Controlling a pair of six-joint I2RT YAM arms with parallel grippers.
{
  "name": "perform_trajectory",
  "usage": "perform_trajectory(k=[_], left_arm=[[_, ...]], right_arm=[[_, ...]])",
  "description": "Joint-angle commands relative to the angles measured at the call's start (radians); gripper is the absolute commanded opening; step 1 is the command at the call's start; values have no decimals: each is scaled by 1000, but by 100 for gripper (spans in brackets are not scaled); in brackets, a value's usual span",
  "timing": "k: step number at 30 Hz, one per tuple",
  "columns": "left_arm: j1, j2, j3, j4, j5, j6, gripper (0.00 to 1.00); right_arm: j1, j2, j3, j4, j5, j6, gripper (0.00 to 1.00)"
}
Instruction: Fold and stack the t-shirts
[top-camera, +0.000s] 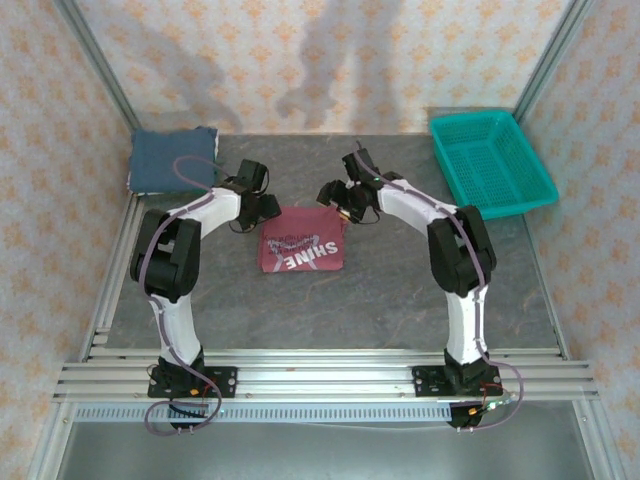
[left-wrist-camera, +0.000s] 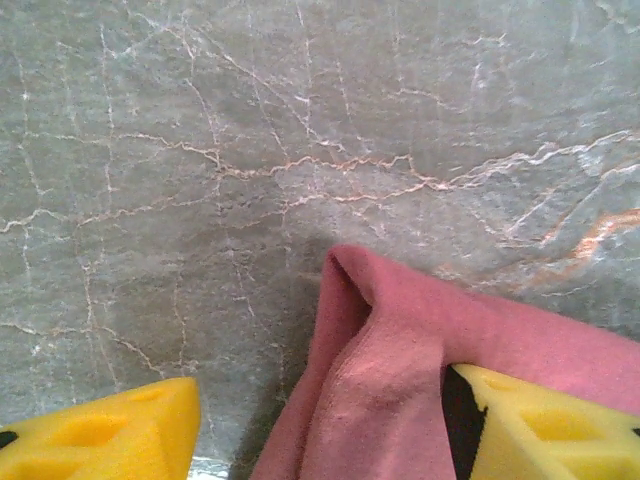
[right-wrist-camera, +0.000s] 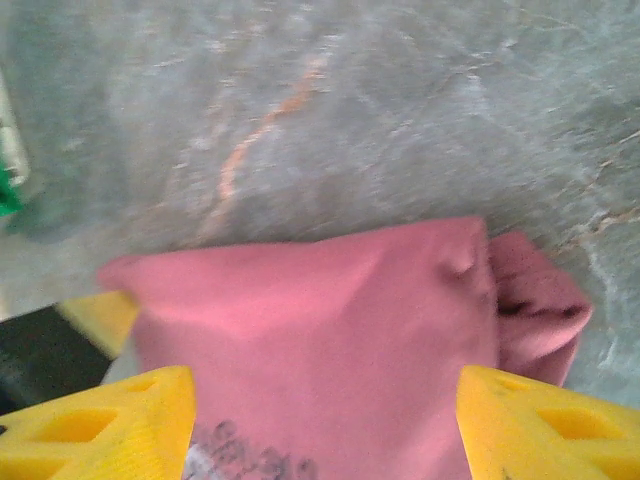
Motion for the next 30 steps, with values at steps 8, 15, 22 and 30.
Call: perform_trajectory(k=[8, 15, 22, 30], left_arm=[[-12, 85, 78, 14, 18, -21, 65], [-48, 154, 110, 15, 44, -10, 61], [-79, 216, 147, -31, 56, 10, 29], [-90, 221, 154, -38, 100, 43, 5]], right_arm=[[4, -296, -41, -108, -87, -75, 80], [4, -514, -204, -151, -67, -75, 81], [4, -663, -340, -163, -24, -58, 82], [4, -678, -354, -140, -37, -51, 84]])
